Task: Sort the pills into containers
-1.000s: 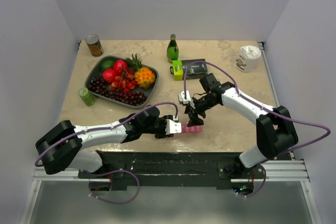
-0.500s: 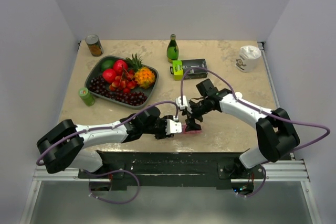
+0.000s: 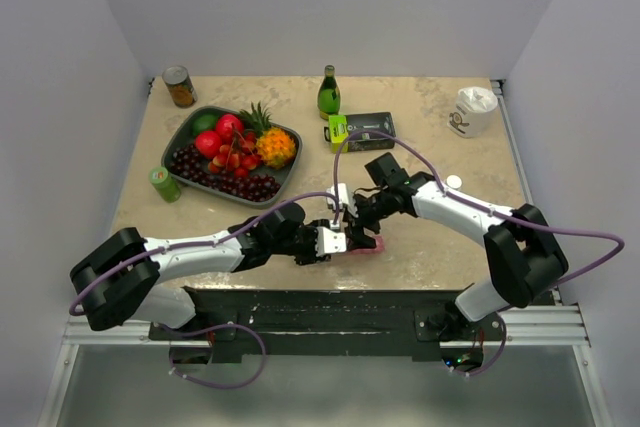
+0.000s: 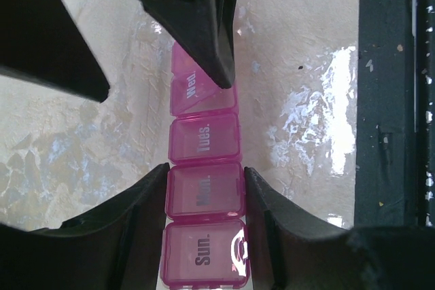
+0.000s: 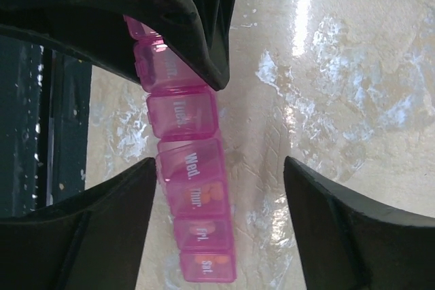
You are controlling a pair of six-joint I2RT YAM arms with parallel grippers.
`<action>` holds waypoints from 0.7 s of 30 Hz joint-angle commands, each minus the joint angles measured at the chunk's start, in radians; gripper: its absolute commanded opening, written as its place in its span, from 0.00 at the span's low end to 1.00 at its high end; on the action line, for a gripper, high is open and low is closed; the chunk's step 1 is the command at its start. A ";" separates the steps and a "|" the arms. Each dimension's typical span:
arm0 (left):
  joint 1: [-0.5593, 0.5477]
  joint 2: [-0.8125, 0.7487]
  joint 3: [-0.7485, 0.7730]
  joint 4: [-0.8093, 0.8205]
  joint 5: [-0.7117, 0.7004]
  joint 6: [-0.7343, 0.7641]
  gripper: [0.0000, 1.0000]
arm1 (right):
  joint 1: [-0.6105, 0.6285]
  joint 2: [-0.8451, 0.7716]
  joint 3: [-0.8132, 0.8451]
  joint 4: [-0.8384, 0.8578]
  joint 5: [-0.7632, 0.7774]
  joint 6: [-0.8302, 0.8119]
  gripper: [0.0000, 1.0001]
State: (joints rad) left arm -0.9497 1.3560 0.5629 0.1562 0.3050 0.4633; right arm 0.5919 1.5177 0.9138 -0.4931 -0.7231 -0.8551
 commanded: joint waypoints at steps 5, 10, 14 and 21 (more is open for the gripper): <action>-0.001 -0.003 0.014 0.029 0.028 -0.005 0.00 | 0.002 -0.002 0.023 0.165 0.152 0.180 0.61; -0.001 0.009 0.017 0.026 0.026 0.001 0.00 | 0.002 -0.001 0.031 0.194 0.194 0.223 0.51; -0.001 0.015 0.019 0.026 0.026 0.003 0.00 | 0.002 0.007 0.037 0.209 0.220 0.245 0.48; -0.001 0.038 0.023 0.032 0.026 0.003 0.00 | 0.002 0.027 0.048 0.240 0.257 0.277 0.46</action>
State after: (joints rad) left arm -0.9314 1.3853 0.5629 0.1505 0.2337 0.4633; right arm 0.6022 1.5177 0.9215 -0.3664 -0.5980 -0.5945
